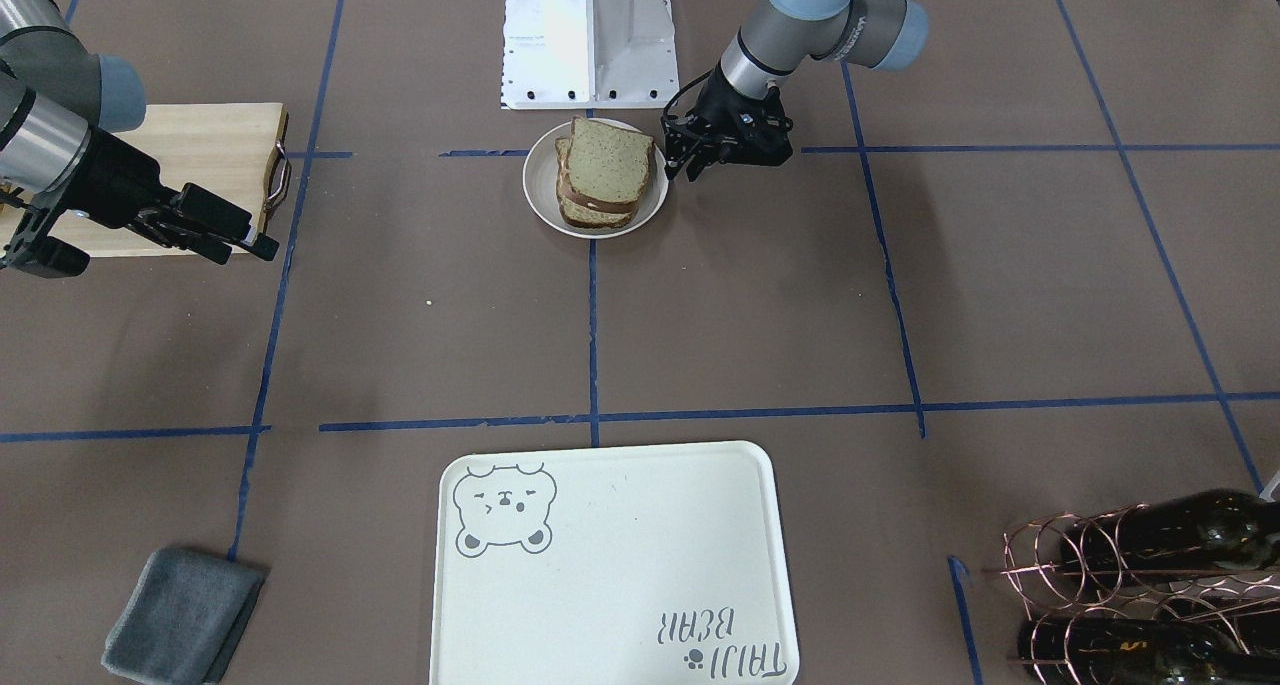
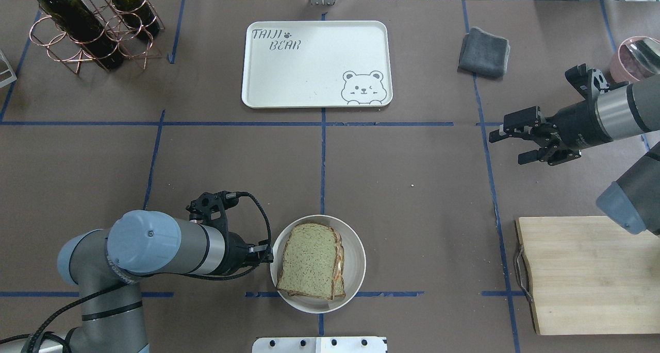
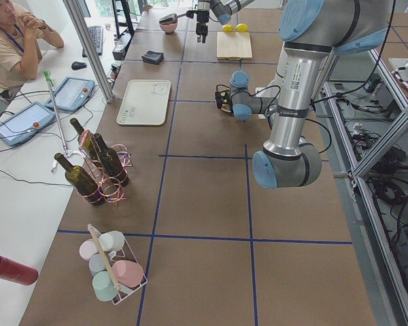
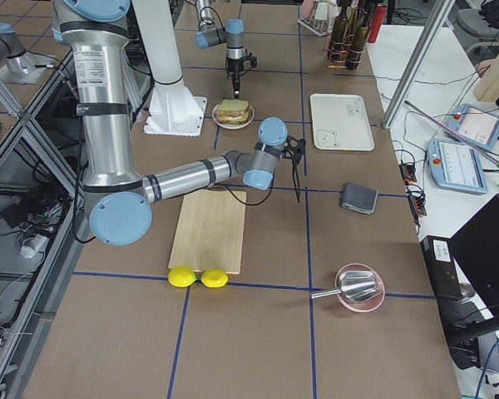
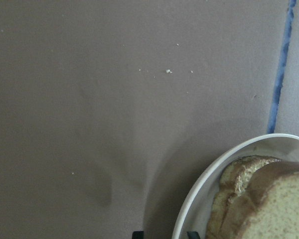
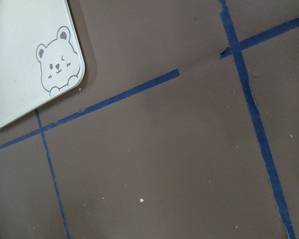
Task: Make sandwich and place on tray
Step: 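Move the left gripper to the plate rim and grasp the plate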
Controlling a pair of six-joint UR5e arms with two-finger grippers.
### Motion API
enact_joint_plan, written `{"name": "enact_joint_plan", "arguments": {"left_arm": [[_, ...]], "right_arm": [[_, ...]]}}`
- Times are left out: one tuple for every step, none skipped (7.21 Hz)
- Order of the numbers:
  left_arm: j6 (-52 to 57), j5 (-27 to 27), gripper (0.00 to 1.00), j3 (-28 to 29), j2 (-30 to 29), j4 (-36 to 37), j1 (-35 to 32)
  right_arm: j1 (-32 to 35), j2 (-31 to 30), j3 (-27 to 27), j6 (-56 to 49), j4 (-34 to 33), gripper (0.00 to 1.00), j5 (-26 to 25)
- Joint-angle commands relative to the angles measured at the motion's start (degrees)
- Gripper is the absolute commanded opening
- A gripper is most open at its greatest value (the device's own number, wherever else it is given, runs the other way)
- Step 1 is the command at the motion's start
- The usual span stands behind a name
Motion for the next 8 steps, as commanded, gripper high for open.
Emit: {"name": "enact_joint_plan", "arguments": {"left_arm": [[0.0,-0.02,0.39,1.22,-1.31,-0.06,0.71],[0.0,0.06,0.39,2.1,-1.66,-0.06,0.8],[0.0,-0.02,0.39,2.89,-2.1,-0.06,1.76],[0.0,-0.02,0.39,2.98,-2.19,-0.15,2.03],[0.09,-0.11,0.39,3.25,-2.19,-0.24,2.03],[0.09,-0.11,0.28,3.25,-2.36,-0.24,2.12],[0.09,-0.2,0.0,3.34,-2.8,-0.33,2.12],[0.0,-0.29,0.0,3.16,-2.98,-0.5,2.12]], "right_arm": [[0.03,-0.16,-0.08,-0.1,0.18,1.0,-0.03],[0.03,-0.16,-0.08,-0.1,0.18,1.0,-0.12],[-0.06,-0.25,-0.08,-0.1,0.18,1.0,-0.21],[0.03,-0.34,-0.08,-0.1,0.27,1.0,-0.12],[0.03,-0.51,0.0,-0.1,0.36,1.0,-0.03],[0.03,-0.95,0.0,-0.1,1.31,1.0,-0.03],[0.03,-1.04,-0.08,-0.1,1.41,1.0,-0.03],[0.03,-1.04,-0.08,-0.1,1.41,1.0,-0.03]]}}
